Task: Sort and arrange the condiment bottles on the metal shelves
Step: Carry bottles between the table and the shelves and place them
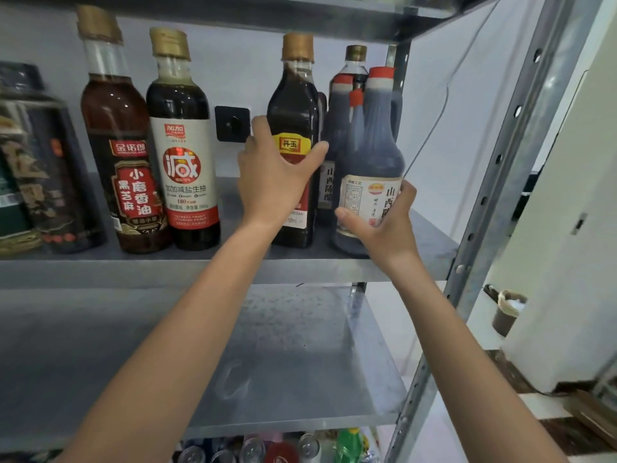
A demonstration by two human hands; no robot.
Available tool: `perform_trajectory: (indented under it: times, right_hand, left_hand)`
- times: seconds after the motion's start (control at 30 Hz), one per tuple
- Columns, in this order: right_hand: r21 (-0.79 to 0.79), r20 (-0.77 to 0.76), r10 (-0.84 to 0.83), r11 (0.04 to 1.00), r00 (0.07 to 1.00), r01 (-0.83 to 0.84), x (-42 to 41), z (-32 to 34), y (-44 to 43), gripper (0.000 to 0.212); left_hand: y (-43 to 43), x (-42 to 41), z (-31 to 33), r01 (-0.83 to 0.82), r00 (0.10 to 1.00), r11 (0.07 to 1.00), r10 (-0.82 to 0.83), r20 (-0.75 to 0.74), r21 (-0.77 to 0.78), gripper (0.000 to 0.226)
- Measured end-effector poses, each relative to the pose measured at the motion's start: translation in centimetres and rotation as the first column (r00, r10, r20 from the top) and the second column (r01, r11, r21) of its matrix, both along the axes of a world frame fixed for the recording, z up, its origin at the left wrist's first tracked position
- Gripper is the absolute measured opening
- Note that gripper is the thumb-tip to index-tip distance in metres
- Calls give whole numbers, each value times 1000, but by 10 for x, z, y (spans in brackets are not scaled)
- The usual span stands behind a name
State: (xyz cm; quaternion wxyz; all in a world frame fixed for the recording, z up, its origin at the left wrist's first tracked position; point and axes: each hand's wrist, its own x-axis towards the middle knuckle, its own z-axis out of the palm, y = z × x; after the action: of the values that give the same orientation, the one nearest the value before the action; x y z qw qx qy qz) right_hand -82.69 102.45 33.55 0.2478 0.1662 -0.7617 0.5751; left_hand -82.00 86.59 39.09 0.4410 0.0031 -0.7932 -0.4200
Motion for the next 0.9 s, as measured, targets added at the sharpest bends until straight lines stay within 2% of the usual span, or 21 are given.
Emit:
perform_trajectory:
  times: [0.17,0.27,0.37,0.47,0.57,0.63,0.7,0.73,0.8,0.87,0.9]
  right_hand:
    - [-3,-46,-50,999,998,50,-5,-9,-10,90]
    - [23,-61,-92,995,994,93,-5,-13,-14,92]
    - [38,-53,-122,991,991,125,-4,-12,-17,96]
    - [66,-21,-158,985,987,159,0,-14,-16,95]
    - [221,-15,-318,923,948,314,13,-24,-17,88]
    - [289,-90,-409,862,908,417,25,-37,-16,78]
    - [364,-181,-461,789,869,494,42,-58,-15,66]
    - [410,-210,-469,754,858,513,53,-71,-14,65]
    - [507,-203,-486,690,850,516,78,-101,-13,65]
    - [606,-78,-565,627,821,489,108,-138,-16,61]
    - [640,19,-619,611,785,466,125,-157,-20,60]
  left_hand:
    - [-10,14,-35,190,962,979,-200,184,72,78]
    - [-16,17,-52,179,952,983,-184,244,46,76]
    - [-14,18,-54,159,956,986,-164,245,41,75]
    - [-12,22,-53,123,966,992,-113,233,-30,75]
    - [-14,33,-58,145,961,983,-113,253,-112,68]
    - [-19,41,-62,159,937,971,-92,336,-179,64]
    - [-28,55,-73,139,908,943,1,419,-303,63]
    - [-33,63,-83,137,926,917,16,376,-376,59]
    - [-42,81,-109,132,989,838,-75,127,-530,45]
    - [-47,96,-147,175,970,785,-240,-31,-594,33]
    - [-49,104,-165,267,942,766,-336,-11,-585,29]
